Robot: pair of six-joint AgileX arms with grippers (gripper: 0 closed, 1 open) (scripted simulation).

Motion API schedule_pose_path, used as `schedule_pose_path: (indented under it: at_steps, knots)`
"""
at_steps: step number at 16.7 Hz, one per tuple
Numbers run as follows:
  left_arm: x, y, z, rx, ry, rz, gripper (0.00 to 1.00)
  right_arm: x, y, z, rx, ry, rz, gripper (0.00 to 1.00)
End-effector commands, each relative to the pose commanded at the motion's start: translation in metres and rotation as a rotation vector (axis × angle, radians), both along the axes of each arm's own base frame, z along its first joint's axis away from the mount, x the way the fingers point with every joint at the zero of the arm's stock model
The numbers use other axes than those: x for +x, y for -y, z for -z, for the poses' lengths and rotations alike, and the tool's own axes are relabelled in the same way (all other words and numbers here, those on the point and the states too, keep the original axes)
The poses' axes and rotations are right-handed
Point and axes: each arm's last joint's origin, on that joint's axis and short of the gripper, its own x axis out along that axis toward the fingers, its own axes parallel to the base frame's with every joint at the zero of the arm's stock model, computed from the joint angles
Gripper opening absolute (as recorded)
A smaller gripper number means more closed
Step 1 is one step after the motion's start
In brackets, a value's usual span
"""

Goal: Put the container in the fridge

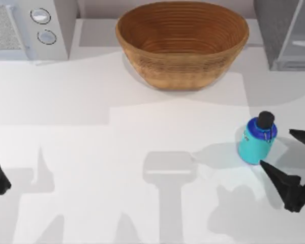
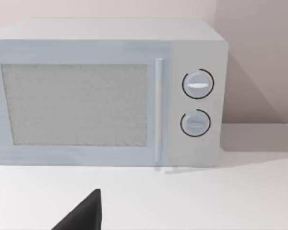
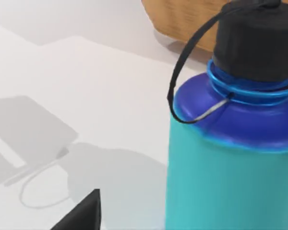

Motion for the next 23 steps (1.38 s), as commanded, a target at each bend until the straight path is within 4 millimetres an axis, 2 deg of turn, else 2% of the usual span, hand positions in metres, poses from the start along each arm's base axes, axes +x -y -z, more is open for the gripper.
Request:
schedule_pose_path:
  at_steps: [6,11,23]
  knots:
    - [0.0,0.0,0.0,0.0,0.0,0.0,1.0,0.035,-0.033,0.01,0.0,0.001,0.001,1.0]
    - [0.0,0.0,0.0,0.0,0.0,0.0,1.0,0.039,-0.038,0.011,0.0,0.001,0.001,1.0]
    - [0.0,0.0,0.0,0.0,0.0,0.0,1.0,0.039,-0.038,0.011,0.0,0.001,0.001,0.1]
